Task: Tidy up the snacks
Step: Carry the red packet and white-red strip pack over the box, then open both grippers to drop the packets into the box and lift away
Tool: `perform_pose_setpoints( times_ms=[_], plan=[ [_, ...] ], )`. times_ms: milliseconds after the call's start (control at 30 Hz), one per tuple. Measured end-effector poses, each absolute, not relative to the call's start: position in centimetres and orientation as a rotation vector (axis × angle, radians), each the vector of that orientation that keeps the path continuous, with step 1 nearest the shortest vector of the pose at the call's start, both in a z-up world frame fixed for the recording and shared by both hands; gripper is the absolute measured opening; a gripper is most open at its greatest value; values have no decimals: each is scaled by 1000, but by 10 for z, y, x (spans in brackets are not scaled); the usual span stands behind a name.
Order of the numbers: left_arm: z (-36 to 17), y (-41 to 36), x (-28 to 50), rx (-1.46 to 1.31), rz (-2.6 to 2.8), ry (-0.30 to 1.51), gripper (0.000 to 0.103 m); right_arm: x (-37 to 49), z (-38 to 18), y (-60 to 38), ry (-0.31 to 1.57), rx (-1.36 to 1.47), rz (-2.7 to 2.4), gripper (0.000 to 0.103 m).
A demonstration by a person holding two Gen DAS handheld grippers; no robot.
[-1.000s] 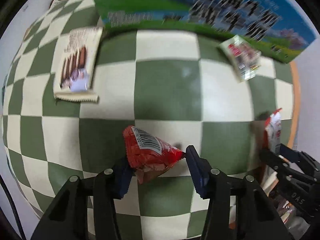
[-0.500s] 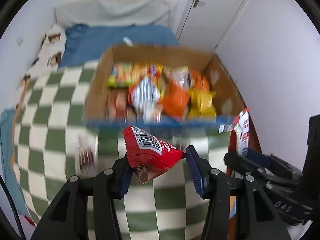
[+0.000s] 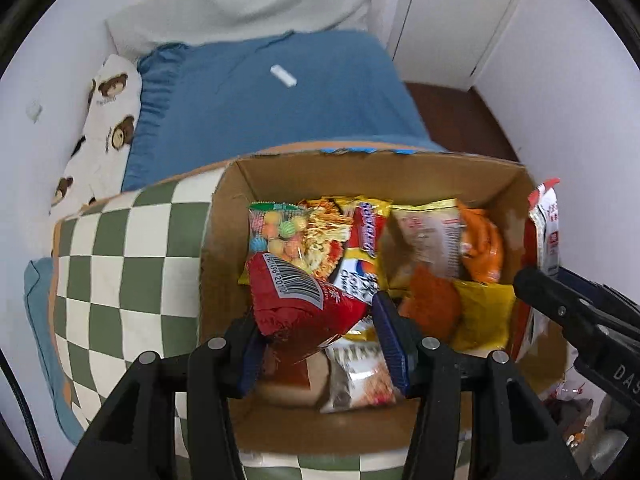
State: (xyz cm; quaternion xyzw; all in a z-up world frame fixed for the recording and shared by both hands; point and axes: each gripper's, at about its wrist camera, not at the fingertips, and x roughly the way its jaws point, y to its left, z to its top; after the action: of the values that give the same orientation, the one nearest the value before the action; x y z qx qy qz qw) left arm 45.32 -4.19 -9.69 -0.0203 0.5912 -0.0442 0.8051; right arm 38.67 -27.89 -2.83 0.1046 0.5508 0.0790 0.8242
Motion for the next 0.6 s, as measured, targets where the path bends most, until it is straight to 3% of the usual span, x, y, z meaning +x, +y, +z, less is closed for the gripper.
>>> perform_pose_setpoints(
  times_ms=[367,433,467,500,533,600],
  plan=[
    [-156,-40,482,-71,-85,1432,50,441,-103,-286,1332,253,97,61],
    [-159,-38,484,-89,-88,1435,59,443,-111,-288,1352,233,85,71],
    [-159,-37,485,-89,-87,1431,76,442,-115,-288,1359,225,83,77],
    [-157,-37,485,-77,-80,1414,87,442,-117,-287,1368,204,71,90],
    [-155,-36,484,-60,-72,1395,90,441,-118,-287,1373,185,64,98],
    [-153,-35,482,-38,-58,1388,91,436,-113,-286,1369,153,58,98]
  ],
)
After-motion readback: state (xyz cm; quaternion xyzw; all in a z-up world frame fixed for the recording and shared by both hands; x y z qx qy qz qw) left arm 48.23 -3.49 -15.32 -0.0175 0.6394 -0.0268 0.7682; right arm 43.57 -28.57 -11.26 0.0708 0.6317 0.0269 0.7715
